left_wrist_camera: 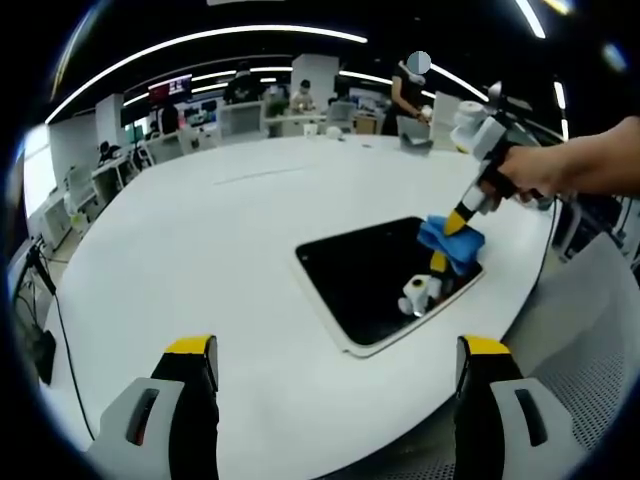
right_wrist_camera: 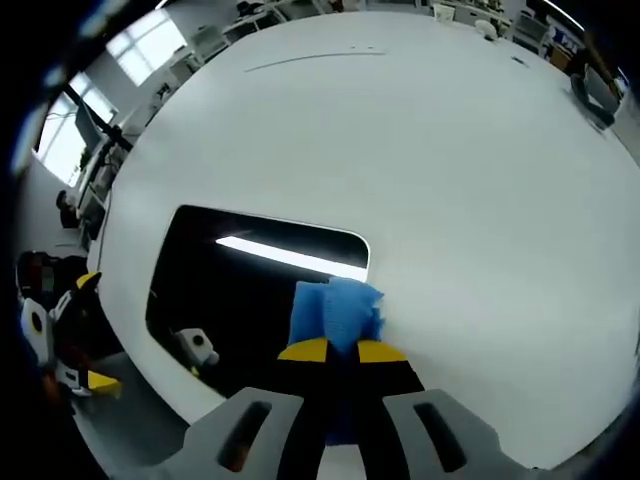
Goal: Wipe the mirror surface with the cleaning cloth until all visible marks leave the cleaned area.
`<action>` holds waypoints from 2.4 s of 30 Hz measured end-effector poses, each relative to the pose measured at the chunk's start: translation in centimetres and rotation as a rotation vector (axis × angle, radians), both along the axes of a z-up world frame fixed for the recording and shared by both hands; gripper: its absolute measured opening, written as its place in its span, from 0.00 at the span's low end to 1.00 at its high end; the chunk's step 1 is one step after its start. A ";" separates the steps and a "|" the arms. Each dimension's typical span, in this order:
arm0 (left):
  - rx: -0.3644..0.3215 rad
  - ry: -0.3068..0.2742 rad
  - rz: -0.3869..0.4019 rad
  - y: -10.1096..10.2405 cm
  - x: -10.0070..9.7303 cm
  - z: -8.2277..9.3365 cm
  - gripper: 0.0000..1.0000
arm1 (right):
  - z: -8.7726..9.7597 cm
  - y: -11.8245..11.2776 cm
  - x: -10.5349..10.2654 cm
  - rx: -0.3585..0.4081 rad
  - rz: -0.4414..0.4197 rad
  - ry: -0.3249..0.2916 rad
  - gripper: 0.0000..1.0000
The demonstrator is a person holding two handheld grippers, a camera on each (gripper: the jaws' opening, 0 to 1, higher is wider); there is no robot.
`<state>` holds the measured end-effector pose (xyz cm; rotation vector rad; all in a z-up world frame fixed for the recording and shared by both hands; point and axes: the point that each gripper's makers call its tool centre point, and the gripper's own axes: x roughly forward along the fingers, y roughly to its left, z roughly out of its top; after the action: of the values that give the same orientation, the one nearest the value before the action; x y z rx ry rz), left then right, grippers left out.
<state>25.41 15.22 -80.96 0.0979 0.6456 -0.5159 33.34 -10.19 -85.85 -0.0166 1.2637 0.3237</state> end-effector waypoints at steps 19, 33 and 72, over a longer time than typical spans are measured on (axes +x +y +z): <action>0.000 -0.002 0.002 0.0 0.0 0.0 0.99 | 0.1 0.2 -0.2 -0.026 0.016 -0.003 0.02; 0.002 -0.002 -0.001 0.0 0.0 0.0 0.99 | -0.2 0.1 -0.7 -0.026 0.012 0.004 0.02; 0.008 -0.008 -0.011 0.0 -0.1 0.1 0.99 | -0.2 0.2 -4.5 -0.005 0.003 0.028 0.02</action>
<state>25.33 15.17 -80.82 0.1109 0.6395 -0.5230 28.82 -10.01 -86.03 -0.0181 1.2924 0.3242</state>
